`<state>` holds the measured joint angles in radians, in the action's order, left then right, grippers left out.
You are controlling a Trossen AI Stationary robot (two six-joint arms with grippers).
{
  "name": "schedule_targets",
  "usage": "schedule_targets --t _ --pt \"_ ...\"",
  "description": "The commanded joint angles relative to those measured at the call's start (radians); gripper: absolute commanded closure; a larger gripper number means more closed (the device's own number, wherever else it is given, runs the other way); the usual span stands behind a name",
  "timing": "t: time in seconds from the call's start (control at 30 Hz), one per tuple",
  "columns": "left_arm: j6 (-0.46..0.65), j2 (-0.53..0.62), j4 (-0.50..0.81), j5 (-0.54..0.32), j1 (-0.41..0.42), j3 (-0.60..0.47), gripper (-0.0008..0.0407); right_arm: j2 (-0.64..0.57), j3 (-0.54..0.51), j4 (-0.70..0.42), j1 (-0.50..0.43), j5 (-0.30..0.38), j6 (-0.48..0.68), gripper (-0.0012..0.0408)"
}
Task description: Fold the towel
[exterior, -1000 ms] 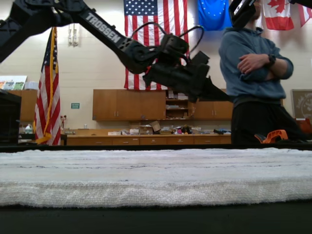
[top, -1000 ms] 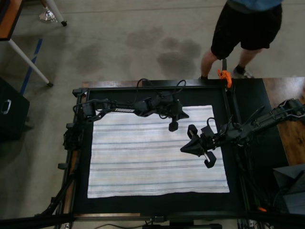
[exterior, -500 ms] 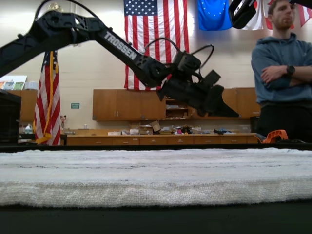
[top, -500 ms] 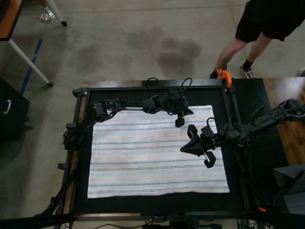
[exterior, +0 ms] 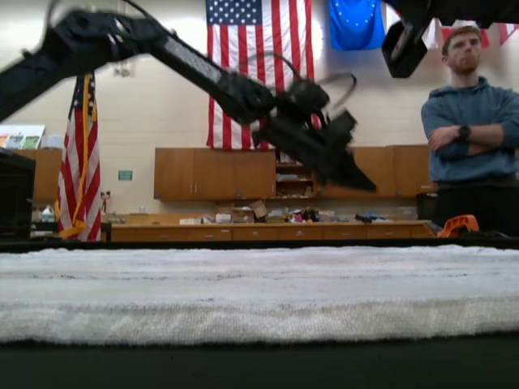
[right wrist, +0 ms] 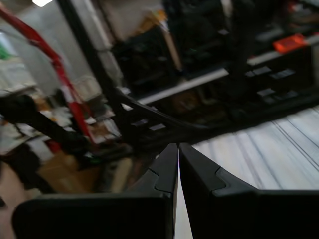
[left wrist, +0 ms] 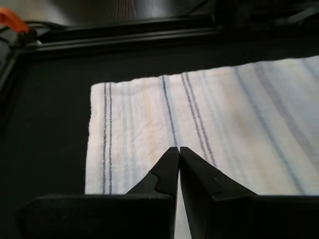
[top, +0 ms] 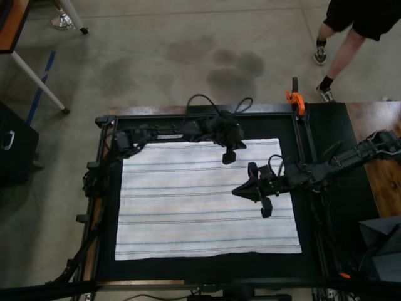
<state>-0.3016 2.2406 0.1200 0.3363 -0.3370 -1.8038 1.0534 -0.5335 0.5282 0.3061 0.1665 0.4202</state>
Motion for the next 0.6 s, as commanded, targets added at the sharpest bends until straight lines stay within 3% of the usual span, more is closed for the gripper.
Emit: schedule_targets --t 0.0,0.23,0.57 --pt "0.016 -0.058 -0.005 -0.004 -0.016 0.074 0.0399 -0.002 0.0 -0.026 0.0 0.0 0.023 0.0397" --pt "0.056 -0.253 -0.121 -0.008 -0.042 0.338 0.0399 -0.006 0.004 -0.05 -0.004 0.051 0.03 0.0396" --pt "0.205 -0.586 -0.032 -0.304 -0.084 0.791 0.0399 -0.002 0.005 -0.042 -0.002 0.055 0.063 0.0395"
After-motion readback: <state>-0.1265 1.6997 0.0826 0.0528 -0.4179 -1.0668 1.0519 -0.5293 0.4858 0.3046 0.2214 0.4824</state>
